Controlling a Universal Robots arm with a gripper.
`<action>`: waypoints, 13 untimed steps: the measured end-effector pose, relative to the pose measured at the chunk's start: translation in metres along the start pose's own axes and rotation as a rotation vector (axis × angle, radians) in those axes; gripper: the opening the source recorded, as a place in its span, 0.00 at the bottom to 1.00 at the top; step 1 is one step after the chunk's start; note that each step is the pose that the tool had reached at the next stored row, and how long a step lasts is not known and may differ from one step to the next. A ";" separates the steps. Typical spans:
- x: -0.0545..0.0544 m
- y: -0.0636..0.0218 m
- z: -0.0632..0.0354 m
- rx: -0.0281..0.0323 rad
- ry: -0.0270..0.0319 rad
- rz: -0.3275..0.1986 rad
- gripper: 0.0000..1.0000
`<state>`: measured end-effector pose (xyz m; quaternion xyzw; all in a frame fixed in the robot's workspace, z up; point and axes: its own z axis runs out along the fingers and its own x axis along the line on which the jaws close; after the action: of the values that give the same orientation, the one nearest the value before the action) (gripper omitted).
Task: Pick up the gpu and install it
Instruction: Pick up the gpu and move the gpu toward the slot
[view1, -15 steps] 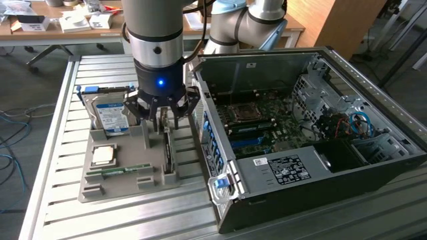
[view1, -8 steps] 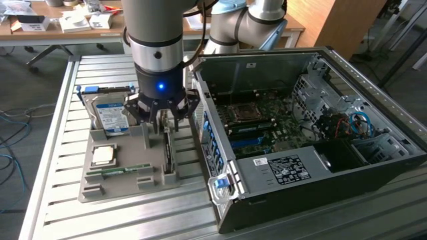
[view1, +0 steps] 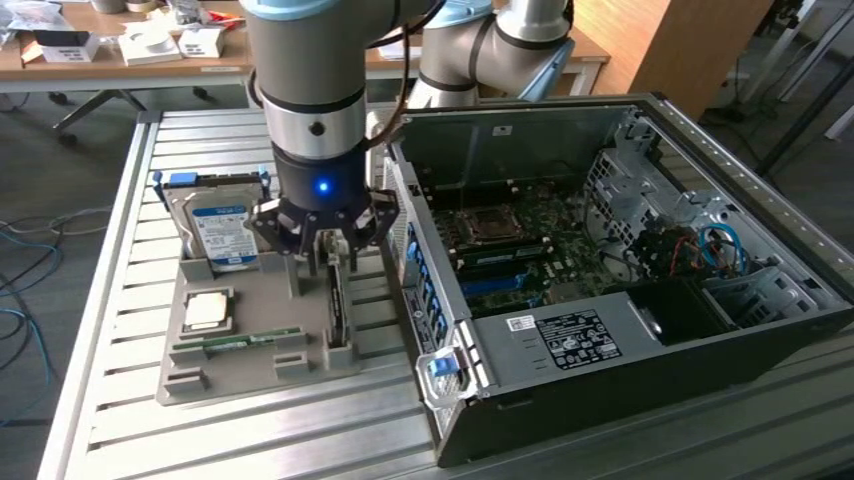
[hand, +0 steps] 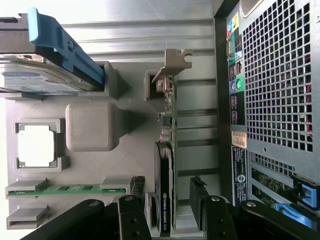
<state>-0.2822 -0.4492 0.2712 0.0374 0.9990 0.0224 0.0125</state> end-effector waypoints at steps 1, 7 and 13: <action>0.000 -0.0001 0.0017 0.0000 0.0000 0.000 0.49; 0.000 -0.0006 0.0122 0.0000 0.0000 0.000 0.49; 0.000 -0.0010 0.0210 0.0000 0.0000 0.000 0.49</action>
<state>-0.2822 -0.4492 0.2501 0.0374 0.9990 0.0224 0.0125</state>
